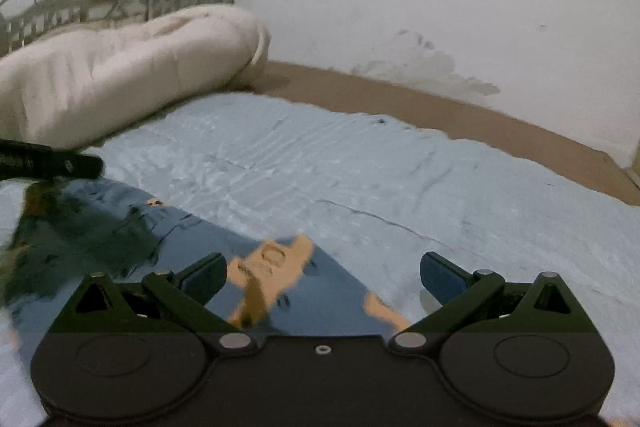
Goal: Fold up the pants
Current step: 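Grasp the pant cuff with the left gripper and pull it across the pants, then move the right gripper toward the end of the folded pants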
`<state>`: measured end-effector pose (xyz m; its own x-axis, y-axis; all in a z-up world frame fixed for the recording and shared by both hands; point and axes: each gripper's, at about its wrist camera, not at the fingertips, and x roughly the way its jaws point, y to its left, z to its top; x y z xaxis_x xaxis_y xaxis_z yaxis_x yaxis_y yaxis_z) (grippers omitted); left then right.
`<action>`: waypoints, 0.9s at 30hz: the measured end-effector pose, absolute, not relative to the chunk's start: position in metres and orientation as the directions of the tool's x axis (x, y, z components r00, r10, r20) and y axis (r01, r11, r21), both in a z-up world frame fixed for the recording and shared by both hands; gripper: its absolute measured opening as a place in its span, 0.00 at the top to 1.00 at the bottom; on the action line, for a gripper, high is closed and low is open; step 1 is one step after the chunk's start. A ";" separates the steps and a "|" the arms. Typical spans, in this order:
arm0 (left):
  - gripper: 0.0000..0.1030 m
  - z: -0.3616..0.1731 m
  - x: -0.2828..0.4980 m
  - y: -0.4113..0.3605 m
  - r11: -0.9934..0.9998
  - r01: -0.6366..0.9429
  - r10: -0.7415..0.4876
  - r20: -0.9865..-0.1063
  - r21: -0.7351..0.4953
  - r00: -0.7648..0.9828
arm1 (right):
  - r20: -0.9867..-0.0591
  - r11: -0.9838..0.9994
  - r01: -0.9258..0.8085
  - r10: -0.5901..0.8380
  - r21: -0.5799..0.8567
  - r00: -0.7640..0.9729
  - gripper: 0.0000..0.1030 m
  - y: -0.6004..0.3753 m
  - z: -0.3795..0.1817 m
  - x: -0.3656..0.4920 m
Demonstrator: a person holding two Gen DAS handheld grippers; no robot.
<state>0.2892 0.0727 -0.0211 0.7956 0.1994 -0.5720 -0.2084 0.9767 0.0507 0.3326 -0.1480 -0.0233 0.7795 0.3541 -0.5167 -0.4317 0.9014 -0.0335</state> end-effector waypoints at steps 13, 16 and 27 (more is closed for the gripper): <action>0.01 -0.050 0.307 0.091 0.942 -0.325 0.294 -0.675 0.084 0.677 | -0.592 0.975 -0.167 0.049 -0.146 0.804 0.01 -0.175 -0.056 0.400; 0.01 -0.042 0.295 0.075 0.943 -0.316 0.305 -0.649 0.104 0.696 | -0.589 0.963 -0.250 0.145 -0.100 0.795 0.01 -0.188 -0.040 0.368; 0.01 -0.040 0.257 -0.025 0.998 -0.064 0.062 -0.623 0.020 0.780 | -0.521 0.925 -0.251 0.071 -0.285 0.851 0.01 -0.239 -0.054 0.241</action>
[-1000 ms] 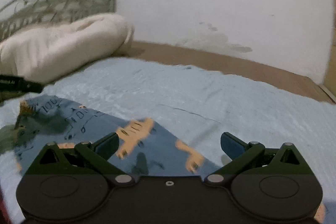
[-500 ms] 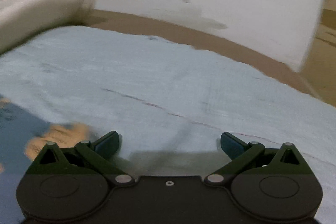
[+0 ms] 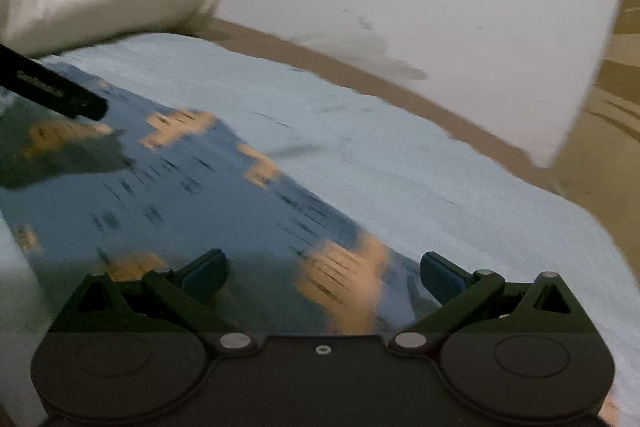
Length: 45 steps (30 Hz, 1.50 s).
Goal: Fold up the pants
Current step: 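Move the right gripper toward the end of the folded pants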
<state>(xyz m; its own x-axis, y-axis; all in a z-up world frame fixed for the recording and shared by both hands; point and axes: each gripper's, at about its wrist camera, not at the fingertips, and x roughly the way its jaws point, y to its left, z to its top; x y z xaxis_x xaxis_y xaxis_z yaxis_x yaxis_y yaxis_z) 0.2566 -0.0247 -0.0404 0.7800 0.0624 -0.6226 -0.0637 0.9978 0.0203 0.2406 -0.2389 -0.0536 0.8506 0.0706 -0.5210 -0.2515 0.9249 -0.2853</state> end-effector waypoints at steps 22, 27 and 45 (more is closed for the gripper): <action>0.01 -0.037 0.255 -0.160 0.983 0.170 -0.170 -0.680 -0.067 0.713 | -0.350 0.975 0.113 -0.041 0.189 0.936 0.01 -0.461 -0.057 0.114; 0.01 -0.044 0.259 -0.212 0.953 0.259 -0.296 -0.680 -0.159 0.671 | -0.404 0.924 0.102 0.060 0.369 0.913 0.01 -0.467 -0.054 0.109; 0.01 -0.055 0.265 -0.249 0.953 0.298 -0.243 -0.705 -0.048 0.666 | -0.475 0.803 0.162 0.164 0.573 0.865 0.01 -0.470 -0.052 0.126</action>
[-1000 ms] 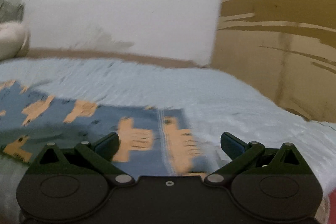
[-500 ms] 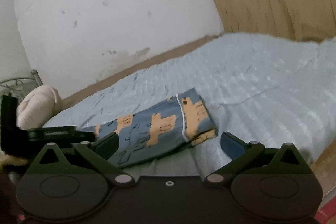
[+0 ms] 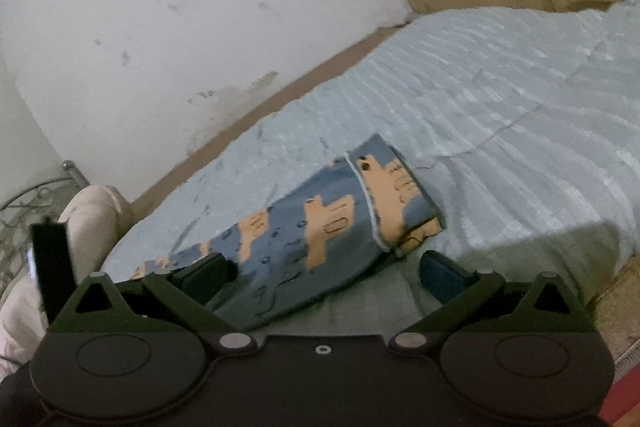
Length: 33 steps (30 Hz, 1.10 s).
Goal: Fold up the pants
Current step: 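Move the right gripper toward the end of the folded pants, then grasp the pants end with the right gripper while the left gripper grasps beside it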
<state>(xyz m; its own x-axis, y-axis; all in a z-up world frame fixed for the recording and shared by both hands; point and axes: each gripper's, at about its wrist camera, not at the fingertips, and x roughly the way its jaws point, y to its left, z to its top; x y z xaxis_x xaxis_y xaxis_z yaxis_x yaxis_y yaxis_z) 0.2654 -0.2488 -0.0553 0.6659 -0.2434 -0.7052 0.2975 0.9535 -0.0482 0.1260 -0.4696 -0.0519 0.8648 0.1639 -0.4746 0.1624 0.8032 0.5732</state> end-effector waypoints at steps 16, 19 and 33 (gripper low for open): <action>0.01 -0.030 0.295 -0.249 0.837 0.392 -0.543 -0.671 -0.382 0.505 | -0.448 0.765 0.362 -0.107 0.534 0.888 0.60 -0.467 -0.062 0.131; 0.01 -0.023 0.300 -0.259 0.780 0.425 -0.622 -0.637 -0.459 0.455 | -0.444 0.806 0.373 -0.155 0.460 0.883 0.72 -0.460 -0.062 0.133; 0.01 -0.024 0.320 -0.314 0.678 0.457 -0.722 -0.636 -0.576 0.270 | -0.277 0.954 0.242 -0.285 -0.179 0.917 0.84 -0.368 -0.059 0.135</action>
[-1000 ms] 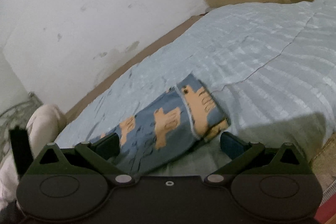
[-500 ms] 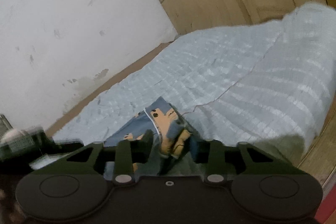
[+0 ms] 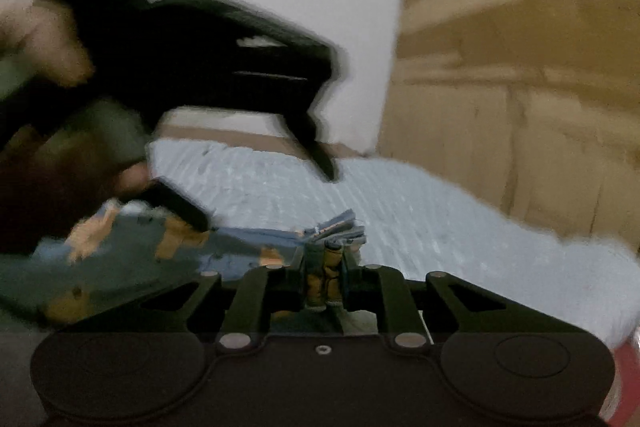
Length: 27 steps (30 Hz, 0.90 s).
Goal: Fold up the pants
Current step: 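Grasp the pants end with the right gripper while the left gripper grasps beside it, then lift the pants end with both grippers and fold it over the pants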
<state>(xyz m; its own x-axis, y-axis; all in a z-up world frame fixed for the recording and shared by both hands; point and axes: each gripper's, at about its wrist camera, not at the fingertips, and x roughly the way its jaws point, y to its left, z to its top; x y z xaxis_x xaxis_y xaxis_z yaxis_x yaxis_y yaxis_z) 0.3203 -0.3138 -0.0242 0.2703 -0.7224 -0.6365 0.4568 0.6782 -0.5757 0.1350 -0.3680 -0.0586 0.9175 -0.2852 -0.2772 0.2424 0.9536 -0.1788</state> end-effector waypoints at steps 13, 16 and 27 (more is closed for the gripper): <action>0.26 -0.025 0.319 -0.341 0.760 0.489 -0.607 -0.736 -0.427 0.300 | -0.233 0.885 0.145 -0.269 -0.442 0.934 0.84 -0.325 -0.080 0.136; 0.45 -0.024 0.315 -0.341 0.762 0.493 -0.603 -0.739 -0.421 0.301 | -0.231 0.880 0.140 -0.268 -0.454 0.935 0.84 -0.322 -0.082 0.135; 0.89 0.005 0.305 -0.334 0.759 0.488 -0.622 -0.703 -0.432 0.345 | -0.175 0.856 0.172 -0.289 -0.487 0.941 0.85 -0.315 -0.085 0.136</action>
